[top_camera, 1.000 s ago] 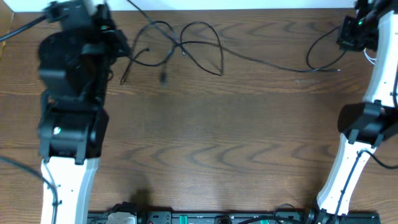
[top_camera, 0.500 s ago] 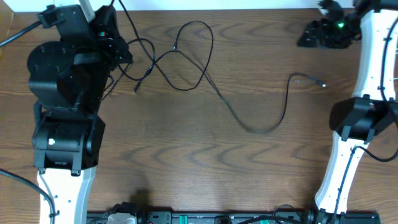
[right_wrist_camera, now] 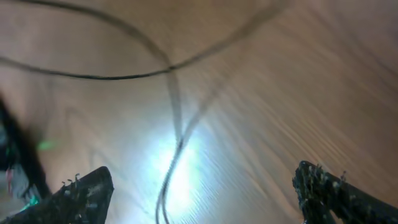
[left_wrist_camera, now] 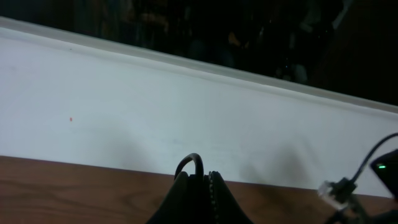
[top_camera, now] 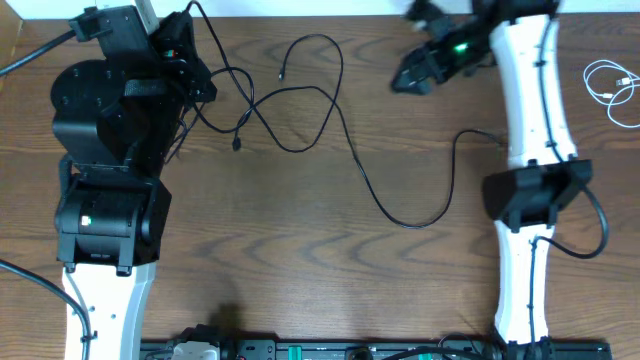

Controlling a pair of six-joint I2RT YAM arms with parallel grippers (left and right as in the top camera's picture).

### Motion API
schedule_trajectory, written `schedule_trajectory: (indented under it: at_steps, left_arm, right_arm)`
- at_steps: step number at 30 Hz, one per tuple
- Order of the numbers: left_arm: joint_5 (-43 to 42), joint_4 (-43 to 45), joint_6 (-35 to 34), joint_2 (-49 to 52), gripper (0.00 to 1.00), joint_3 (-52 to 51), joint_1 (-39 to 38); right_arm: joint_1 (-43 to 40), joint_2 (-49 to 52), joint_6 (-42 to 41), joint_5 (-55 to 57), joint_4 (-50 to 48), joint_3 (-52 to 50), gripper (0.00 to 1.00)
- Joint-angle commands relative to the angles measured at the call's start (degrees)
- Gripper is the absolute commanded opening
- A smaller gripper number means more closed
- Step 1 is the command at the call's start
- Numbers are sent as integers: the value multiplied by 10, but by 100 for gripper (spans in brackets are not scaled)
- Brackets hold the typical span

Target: Untangle cables

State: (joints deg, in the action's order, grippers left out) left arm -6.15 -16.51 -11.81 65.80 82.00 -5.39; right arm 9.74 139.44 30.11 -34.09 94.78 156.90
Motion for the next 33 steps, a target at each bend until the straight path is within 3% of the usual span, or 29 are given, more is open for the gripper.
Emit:
schedule_trajectory:
  at_steps: [1,10,20,22,25,26,27,29,33]
  left_arm:
    - [-9,1,-1,-2,7,6,2]
    - [-9,-1,-1,-2,7,6,2]
    - [-9,-8,-1,-2,7,6,2]
    - [-9,-9,-1,-2,7,6,2]
    - [-9,-14,-1,-2,7,6,2]
    - [-9,-17,-1,-1,8,6,2]
    - [-9,-20,-1,1,8,6,2]
    - [-9,-37,-1,10,7,6,2]
    - [-9,-67,-2,35,8,6,2]
  right_arm:
    - [41,-17,102,-60,-1,5,92]
    - [112,26,136,-90,-95,4,90]
    - [150,130,87,-129,-276,4,82]
    - [152,136,69,-134,-300,4,73]
    - [149,129,24,-134,-319,5,35]
    - [145,124,7,-134,-323,5,16]
    - [140,115,-16,-135,-327,5,2]
    - [123,78,-75,-144,-323,5,1]
    - [97,13,-109,-181,-300,5,1]
